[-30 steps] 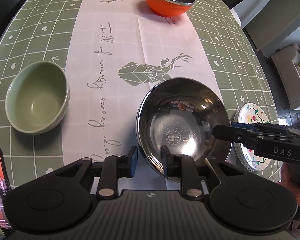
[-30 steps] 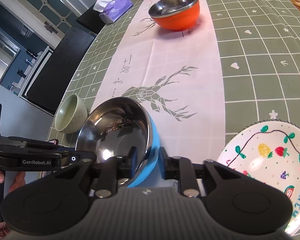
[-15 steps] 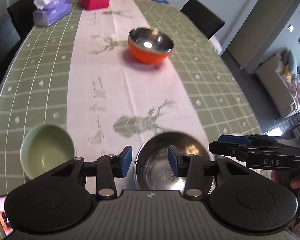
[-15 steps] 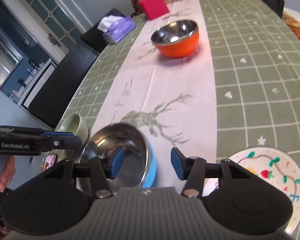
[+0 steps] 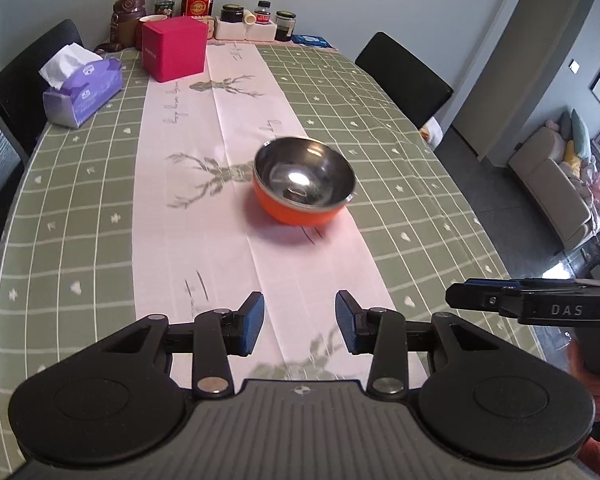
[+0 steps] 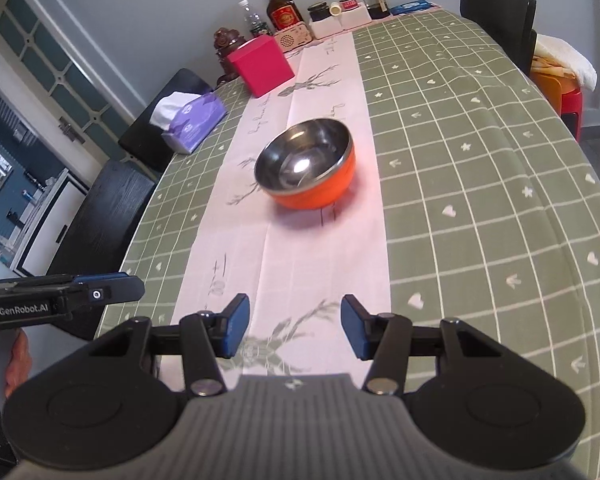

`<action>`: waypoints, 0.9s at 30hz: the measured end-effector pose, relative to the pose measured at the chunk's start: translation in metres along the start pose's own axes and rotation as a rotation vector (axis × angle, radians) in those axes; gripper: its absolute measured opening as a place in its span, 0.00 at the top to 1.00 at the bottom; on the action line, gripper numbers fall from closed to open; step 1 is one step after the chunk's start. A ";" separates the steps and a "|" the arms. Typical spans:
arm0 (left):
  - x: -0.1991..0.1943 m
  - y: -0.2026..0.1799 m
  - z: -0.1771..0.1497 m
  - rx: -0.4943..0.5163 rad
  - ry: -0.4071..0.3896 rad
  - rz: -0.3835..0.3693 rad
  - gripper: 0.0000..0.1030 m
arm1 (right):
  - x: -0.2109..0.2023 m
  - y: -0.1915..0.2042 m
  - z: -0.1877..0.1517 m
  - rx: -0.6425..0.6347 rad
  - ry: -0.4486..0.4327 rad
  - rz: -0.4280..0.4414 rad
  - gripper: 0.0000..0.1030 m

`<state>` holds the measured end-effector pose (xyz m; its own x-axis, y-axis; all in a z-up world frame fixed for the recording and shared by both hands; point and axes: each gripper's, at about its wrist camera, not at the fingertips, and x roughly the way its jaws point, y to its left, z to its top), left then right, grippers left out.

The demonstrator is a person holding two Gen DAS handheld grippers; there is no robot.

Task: Organize plates and bowls
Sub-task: 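Grasp the orange bowl rim with the left gripper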

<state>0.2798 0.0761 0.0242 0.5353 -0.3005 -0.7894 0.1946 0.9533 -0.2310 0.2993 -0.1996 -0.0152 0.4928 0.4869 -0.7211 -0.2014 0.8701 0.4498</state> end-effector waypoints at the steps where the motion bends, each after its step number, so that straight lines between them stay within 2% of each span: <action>1: 0.005 0.002 0.006 0.002 0.005 0.002 0.55 | 0.004 0.001 0.008 -0.001 0.003 -0.010 0.50; 3: 0.015 0.005 0.017 0.011 0.008 0.017 0.55 | 0.015 0.003 0.023 0.001 0.012 -0.032 0.51; 9: 0.049 0.016 0.046 0.035 0.009 0.031 0.55 | 0.055 0.008 0.061 -0.013 0.049 -0.105 0.64; 18: 0.109 0.029 0.080 -0.018 0.030 0.026 0.55 | 0.110 -0.008 0.101 0.034 0.093 -0.128 0.64; 23: 0.140 0.032 0.090 -0.041 0.047 0.042 0.55 | 0.131 -0.022 0.115 0.082 0.109 -0.142 0.70; 27: 0.159 0.034 0.090 -0.070 0.062 0.037 0.64 | 0.146 -0.027 0.120 0.096 0.119 -0.135 0.74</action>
<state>0.4456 0.0585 -0.0574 0.4887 -0.2645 -0.8314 0.1165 0.9642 -0.2383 0.4783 -0.1613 -0.0691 0.4051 0.3771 -0.8329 -0.0556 0.9195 0.3892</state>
